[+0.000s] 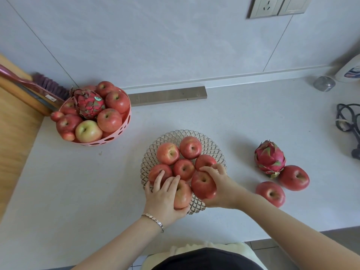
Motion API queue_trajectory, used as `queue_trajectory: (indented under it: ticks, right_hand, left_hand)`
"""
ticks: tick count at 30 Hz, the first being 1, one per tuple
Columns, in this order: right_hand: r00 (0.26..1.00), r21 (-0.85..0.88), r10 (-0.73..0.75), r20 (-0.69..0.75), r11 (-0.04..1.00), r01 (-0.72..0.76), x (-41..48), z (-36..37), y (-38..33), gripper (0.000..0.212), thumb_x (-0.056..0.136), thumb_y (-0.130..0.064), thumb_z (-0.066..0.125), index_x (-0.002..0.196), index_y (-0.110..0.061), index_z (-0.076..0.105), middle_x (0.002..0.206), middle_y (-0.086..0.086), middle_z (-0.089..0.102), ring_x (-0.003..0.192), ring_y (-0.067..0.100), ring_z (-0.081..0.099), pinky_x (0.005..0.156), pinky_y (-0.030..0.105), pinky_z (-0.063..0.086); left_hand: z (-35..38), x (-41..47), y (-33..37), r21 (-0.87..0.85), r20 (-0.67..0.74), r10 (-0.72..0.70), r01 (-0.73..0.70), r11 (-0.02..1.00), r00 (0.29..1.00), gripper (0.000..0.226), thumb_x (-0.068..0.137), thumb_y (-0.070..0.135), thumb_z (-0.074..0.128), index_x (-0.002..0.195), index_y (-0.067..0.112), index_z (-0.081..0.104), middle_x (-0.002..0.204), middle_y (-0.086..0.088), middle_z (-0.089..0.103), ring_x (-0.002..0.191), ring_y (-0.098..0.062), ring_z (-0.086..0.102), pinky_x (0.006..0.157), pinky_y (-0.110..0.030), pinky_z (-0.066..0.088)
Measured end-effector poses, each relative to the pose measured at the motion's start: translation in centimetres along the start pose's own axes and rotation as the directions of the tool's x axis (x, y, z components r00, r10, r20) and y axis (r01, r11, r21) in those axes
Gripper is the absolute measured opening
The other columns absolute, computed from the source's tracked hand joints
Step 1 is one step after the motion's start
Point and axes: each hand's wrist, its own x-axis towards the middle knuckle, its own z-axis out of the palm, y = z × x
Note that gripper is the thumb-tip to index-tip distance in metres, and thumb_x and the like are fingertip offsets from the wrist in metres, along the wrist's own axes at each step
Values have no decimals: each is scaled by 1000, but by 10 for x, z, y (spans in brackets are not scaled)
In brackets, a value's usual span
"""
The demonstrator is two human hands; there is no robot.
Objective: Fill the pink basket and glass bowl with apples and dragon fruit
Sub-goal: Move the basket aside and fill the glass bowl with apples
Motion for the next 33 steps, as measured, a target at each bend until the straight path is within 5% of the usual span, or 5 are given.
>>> queue_trajectory:
  ticks: [3,8,13,22,33]
  right_hand:
    - [996,-33,-22,-88,999,19,-3,-4,-10,81,51,-33,80,119,-24,37,118,-5,40,101,16,51,83,26,48]
    - [942,586,180,-284,810,22,-18,-9,-32,59,61,-22,83,99,-41,42,110,-4,50,97,5,56,74,8,47]
    - [978,816,209,20,561,-136,-29,-25,-50,39,80,-41,64,114,-32,46,120,8,54,94,17,64,71,30,58]
    - [954,324,-225,-199,903,280,-43,-39,-37,81,52,-30,86,119,-41,41,126,-17,47,112,-2,50,89,15,45]
    - [937,-325,-12,-348,940,-109,-18,8,-24,78,50,-48,72,120,-26,46,110,2,49,75,29,62,55,26,41]
  left_hand:
    - [-13,-2,8,-9,-13,22,-22,1000,1000,99,61,71,53,143,29,17,149,11,25,144,-20,0,111,-56,2]
    - [-37,-4,34,-281,-334,277,-376,883,901,101,49,55,77,133,19,35,134,-4,47,128,-11,38,102,-40,34]
    - [-47,7,53,-707,-287,104,-284,648,952,78,56,30,85,124,26,46,124,12,48,114,9,43,98,-8,36]
    - [-72,26,29,-838,257,194,119,532,947,76,47,63,66,116,40,43,104,17,57,92,4,60,76,-17,50]
    - [-51,10,4,-571,-44,-32,2,821,999,29,81,24,63,110,24,58,109,10,55,103,-5,54,87,-14,39]
